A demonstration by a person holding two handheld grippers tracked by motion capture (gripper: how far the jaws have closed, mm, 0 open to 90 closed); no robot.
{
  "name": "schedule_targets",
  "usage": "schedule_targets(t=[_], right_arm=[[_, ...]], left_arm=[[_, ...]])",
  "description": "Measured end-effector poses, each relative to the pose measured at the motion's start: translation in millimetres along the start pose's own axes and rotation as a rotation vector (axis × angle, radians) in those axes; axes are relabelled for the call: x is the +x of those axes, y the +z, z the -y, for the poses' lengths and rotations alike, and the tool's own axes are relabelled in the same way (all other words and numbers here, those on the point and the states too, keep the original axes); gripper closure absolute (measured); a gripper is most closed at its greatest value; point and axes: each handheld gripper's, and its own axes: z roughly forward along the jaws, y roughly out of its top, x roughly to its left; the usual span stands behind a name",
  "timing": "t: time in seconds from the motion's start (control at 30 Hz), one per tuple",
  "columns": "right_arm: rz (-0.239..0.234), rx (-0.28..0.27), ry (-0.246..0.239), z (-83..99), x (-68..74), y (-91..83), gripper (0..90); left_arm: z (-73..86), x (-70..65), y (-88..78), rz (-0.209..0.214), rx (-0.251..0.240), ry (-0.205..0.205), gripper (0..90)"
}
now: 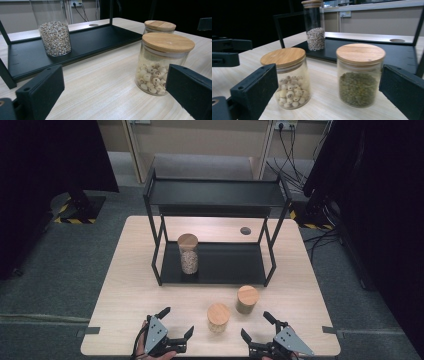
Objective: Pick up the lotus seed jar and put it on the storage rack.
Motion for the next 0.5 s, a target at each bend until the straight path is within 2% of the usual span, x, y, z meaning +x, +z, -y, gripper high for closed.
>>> schedule_targets(t=[0.5], right_arm=[[-0.067,0.039,-0.045,-2.9,14.7,26.6,2.8]], left_arm=[[0.4,0.6,0.6,0.001,0.007,0.0,1.5]])
